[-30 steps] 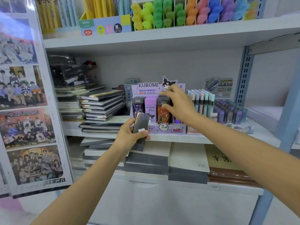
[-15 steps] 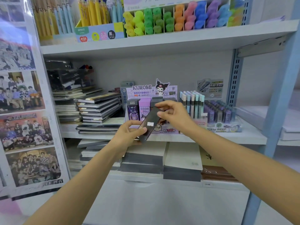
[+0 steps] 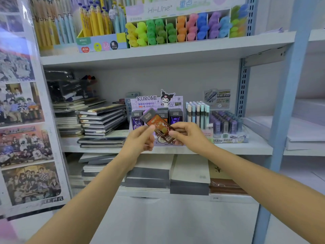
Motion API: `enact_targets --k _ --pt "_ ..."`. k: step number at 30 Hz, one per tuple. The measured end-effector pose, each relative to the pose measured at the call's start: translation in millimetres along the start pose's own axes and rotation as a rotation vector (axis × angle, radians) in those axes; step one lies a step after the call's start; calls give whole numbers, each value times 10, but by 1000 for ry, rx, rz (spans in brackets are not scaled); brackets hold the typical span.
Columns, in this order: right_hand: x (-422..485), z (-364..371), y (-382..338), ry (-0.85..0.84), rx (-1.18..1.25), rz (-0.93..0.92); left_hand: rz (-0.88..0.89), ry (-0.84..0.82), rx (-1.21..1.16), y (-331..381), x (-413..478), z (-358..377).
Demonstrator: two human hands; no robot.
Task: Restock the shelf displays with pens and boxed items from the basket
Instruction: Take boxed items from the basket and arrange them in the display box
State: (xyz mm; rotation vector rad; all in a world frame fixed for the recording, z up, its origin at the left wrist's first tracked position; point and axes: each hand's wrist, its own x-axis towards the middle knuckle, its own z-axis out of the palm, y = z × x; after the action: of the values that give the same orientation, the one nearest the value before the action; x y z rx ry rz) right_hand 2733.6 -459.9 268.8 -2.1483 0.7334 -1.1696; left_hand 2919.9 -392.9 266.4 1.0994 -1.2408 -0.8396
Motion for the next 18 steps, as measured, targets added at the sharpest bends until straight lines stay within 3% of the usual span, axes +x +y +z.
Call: enact_targets --k 4,9,13,15,18 --pt "-68 12 2 -71 -2 13 155 8 236 -145 -50 91" --pt "-14 -84 -101 51 -66 -58 318 -34 493 -123 15 178" --pt "110 -136 -174 49 -91 -160 381 -52 708 -178 110 243" --pt "197 -212 -187 116 -150 -167 402 -13 769 -256 141 246" --pt "324 -393 -156 299 -193 -167 456 -10 1098 -446 190 182"
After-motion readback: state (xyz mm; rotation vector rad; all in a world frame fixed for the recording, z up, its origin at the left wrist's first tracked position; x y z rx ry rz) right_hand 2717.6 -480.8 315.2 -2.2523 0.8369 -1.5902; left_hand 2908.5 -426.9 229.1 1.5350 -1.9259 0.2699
